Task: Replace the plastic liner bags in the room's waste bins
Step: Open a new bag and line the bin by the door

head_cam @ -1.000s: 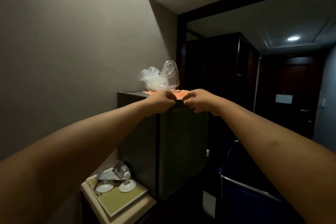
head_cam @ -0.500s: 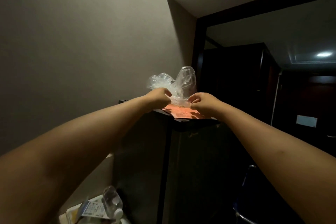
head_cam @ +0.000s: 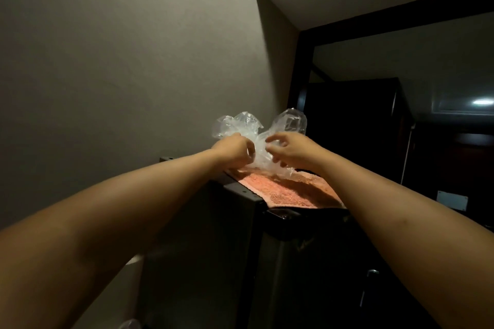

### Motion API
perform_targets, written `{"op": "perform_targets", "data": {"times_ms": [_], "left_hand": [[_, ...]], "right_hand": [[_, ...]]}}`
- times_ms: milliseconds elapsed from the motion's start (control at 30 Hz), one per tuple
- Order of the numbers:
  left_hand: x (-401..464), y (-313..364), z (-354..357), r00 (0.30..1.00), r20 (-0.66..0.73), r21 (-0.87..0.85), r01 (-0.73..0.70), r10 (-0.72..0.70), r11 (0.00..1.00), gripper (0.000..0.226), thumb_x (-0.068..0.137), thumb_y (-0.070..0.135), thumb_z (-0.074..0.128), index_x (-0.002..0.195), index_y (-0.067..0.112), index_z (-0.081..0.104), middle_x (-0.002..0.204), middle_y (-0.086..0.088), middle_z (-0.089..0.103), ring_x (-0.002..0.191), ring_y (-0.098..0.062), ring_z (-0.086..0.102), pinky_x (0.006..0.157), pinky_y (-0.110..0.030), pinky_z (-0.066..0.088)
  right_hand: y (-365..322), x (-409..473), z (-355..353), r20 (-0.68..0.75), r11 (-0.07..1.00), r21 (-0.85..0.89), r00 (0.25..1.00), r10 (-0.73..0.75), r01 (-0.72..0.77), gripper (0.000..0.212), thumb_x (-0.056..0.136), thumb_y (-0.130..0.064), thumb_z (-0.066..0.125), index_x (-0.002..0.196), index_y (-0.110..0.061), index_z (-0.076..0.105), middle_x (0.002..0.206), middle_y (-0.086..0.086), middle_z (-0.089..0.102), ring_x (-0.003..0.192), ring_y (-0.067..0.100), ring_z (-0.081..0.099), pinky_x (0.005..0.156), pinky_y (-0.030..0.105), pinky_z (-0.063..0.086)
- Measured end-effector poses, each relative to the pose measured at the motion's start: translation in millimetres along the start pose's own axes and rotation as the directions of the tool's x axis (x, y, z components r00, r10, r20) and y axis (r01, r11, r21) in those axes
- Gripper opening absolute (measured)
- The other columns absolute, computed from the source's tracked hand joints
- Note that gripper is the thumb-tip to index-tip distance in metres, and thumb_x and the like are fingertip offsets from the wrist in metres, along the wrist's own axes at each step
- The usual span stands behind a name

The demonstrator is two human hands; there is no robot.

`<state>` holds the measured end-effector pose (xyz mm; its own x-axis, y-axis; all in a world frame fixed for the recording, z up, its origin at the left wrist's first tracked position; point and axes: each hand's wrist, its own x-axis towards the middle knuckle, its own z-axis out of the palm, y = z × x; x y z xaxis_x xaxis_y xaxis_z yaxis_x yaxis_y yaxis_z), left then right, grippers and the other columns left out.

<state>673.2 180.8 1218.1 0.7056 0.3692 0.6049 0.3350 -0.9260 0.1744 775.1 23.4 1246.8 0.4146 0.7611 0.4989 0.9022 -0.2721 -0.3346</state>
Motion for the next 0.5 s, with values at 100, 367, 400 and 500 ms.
{"op": "perform_targets", "data": {"times_ms": [100, 367, 400, 500], "left_hand": [[7.5, 7.5, -14.1, 0.995, -0.096, -0.204, 0.007, -0.027, 0.979, 0.011, 0.091, 0.025, 0.062, 0.1, 0.021, 0.066, 0.112, -0.007, 0.062, 0.094, -0.024, 0.06, 0.077, -0.03, 0.045], [8.7, 34.8, -69.9, 0.988, -0.096, -0.786, 0.0, -0.122, 0.619, 0.016, 0.1, 0.029, 0.057, 0.11, 0.017, 0.052, 0.111, -0.015, 0.062, 0.104, -0.028, 0.065, 0.083, -0.042, 0.062], [6.6, 36.2, -73.8, 0.987, -0.117, -0.781, -0.026, -0.106, 0.624, 0.02, 0.099, 0.031, 0.059, 0.113, 0.019, 0.052, 0.114, -0.013, 0.062, 0.109, -0.028, 0.063, 0.085, -0.042, 0.061], [3.2, 31.5, -73.2, 0.973, -0.22, -0.564, -0.075, -0.063, 0.822, 0.06, 0.085, 0.054, 0.071, 0.132, 0.03, 0.044, 0.135, -0.003, 0.05, 0.123, -0.021, 0.051, 0.101, -0.039, 0.049]], "right_hand": [[2.2, 10.5, -13.7, -0.347, 0.993, -0.097, 0.933, -0.091, 0.061, 0.047, 0.089, -0.054, 0.059, 0.134, -0.042, 0.053, 0.098, -0.006, 0.071, 0.092, 0.017, 0.068, 0.082, 0.034, 0.056], [-8.6, 27.0, -40.4, 0.07, 0.979, -0.18, 0.994, -0.079, 0.09, 0.066, 0.077, -0.053, 0.078, 0.133, -0.028, 0.055, 0.121, -0.003, 0.065, 0.107, 0.02, 0.064, 0.095, 0.04, 0.054], [-6.1, 29.2, -43.3, -0.002, 0.968, -0.248, 0.999, -0.048, 0.046, 0.038, 0.084, -0.04, 0.071, 0.115, -0.02, 0.067, 0.106, 0.001, 0.071, 0.096, 0.023, 0.067, 0.086, 0.04, 0.057], [-0.6, 22.0, -56.6, -0.175, 0.997, 0.08, 0.985, -0.002, 0.016, 0.019, 0.087, -0.021, 0.05, 0.077, -0.012, 0.063, 0.072, 0.006, 0.064, 0.066, 0.026, 0.063, 0.056, 0.034, 0.05]]}}
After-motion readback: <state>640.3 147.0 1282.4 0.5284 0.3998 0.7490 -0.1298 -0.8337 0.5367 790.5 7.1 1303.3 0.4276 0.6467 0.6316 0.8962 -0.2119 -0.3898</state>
